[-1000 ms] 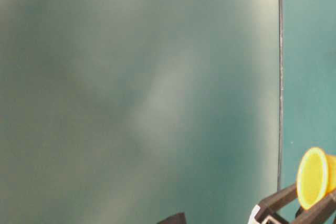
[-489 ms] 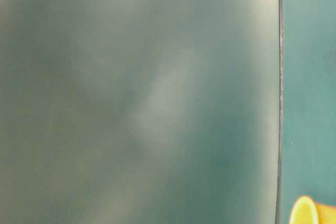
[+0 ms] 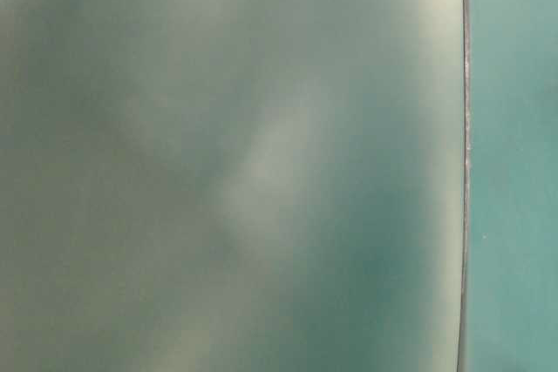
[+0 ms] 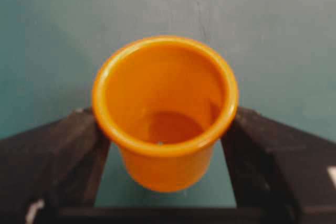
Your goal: Move the cup to the left with left arm.
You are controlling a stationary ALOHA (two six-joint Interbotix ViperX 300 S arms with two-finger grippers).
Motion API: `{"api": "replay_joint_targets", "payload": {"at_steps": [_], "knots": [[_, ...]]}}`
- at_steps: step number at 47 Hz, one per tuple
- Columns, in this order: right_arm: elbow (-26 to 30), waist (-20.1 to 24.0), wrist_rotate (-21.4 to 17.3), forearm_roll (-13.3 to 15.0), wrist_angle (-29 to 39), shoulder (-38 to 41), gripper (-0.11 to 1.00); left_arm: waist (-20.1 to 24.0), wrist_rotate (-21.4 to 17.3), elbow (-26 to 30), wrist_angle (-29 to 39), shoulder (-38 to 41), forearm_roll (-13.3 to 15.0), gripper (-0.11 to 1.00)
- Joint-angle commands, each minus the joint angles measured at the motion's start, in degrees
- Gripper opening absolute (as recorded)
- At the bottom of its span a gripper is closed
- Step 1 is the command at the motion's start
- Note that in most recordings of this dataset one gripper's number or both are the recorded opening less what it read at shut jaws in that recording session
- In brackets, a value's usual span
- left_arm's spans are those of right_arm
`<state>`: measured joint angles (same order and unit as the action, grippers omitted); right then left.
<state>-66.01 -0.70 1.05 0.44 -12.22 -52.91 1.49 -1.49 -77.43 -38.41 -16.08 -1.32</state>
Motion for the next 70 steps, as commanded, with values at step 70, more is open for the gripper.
{"api": "replay_joint_targets", "payload": {"at_steps": [70], "knots": [[2.37, -0.09, -0.26, -0.7, 2.64, 0.09, -0.01, -4.04, 0.53, -6.94, 23.99, -32.43, 0.62, 0.63]]}}
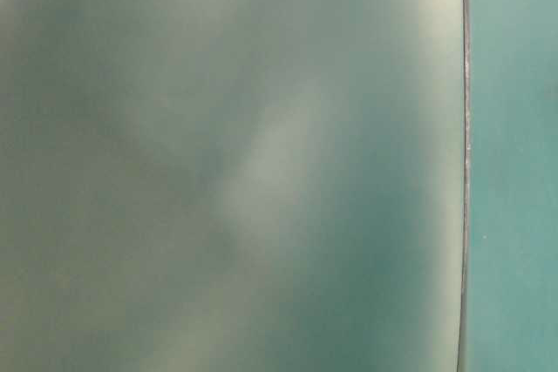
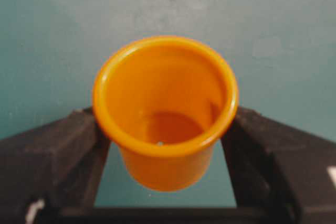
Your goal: Move the cup to the left with left arm.
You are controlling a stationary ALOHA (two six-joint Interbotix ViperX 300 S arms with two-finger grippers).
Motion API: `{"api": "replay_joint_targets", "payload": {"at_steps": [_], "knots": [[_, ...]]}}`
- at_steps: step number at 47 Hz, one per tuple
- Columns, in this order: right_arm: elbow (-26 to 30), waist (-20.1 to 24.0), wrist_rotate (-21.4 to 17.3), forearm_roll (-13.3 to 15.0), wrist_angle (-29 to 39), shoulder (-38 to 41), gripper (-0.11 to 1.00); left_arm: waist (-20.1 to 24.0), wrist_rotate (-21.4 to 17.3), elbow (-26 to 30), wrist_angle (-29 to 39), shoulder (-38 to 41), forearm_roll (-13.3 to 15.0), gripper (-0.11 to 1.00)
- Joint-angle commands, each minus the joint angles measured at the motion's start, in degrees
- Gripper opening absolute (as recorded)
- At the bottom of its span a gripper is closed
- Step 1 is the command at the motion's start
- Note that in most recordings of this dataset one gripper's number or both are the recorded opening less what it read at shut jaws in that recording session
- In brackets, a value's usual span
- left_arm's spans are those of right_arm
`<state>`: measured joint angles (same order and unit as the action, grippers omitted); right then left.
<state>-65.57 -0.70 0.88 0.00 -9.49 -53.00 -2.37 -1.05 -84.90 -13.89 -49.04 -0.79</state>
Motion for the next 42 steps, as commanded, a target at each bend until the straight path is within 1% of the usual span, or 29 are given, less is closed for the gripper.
{"api": "replay_joint_targets", "payload": {"at_steps": [1, 42], "knots": [[1.93, -0.09, -0.09, -0.18, -0.18, 0.09, -0.01, -0.18, 0.09, 0.53, -0.53, 0.44, 0.09, 0.63], [2.02, -0.09, -0.09, -0.18, 0.44, -0.09, -0.01, 0.09, 0.0, 0.44, -0.26, 0.53, 0.09, 0.63]]}}
